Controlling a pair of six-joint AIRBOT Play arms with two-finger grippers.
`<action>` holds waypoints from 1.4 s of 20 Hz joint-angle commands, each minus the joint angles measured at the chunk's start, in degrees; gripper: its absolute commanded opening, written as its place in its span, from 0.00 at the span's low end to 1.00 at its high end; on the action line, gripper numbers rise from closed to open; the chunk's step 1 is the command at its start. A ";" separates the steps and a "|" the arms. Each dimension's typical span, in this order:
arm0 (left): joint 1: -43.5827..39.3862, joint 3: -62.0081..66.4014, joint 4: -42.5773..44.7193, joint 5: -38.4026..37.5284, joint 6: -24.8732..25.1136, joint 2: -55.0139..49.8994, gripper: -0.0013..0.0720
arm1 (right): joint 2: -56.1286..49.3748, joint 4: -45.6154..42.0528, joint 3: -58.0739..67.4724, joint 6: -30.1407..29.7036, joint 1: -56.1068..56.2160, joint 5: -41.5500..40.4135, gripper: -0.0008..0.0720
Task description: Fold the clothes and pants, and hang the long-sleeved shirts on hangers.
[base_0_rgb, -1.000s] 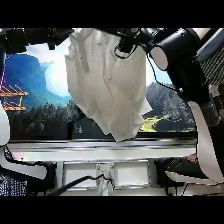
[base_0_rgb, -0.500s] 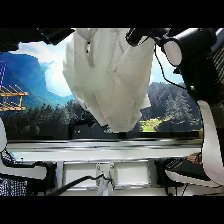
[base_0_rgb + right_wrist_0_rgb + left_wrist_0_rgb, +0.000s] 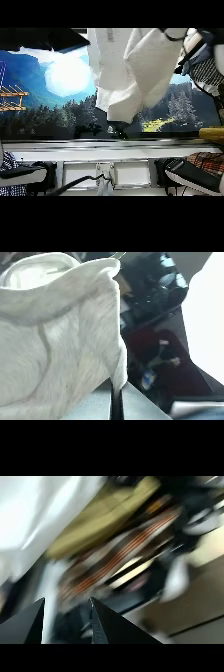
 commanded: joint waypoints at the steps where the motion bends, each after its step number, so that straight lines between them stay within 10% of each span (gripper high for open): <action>1: -6.32 -0.02 30.01 1.22 -7.17 9.16 0.39 | 5.60 -5.92 0.04 5.55 -0.02 7.82 0.04; 8: -9.55 -0.20 61.68 -1.88 -11.65 25.09 0.39 | 18.03 -24.61 0.04 27.71 0.00 28.33 0.04; 11: -9.57 -0.26 59.47 -1.22 -12.20 28.57 0.39 | 22.45 -33.73 0.04 39.47 -0.02 37.03 0.04; 15: -9.57 -5.88 52.02 7.17 -11.91 30.36 0.39 | 23.63 -45.44 0.04 39.89 -0.02 46.12 0.04; 20: -9.57 -22.34 41.44 21.75 -7.37 31.91 0.39 | 21.79 -61.29 0.00 45.44 -1.97 40.30 0.04; 28: -9.55 -28.11 41.16 26.56 -1.53 33.16 0.39 | 13.42 -58.60 0.00 70.14 -32.76 33.70 0.04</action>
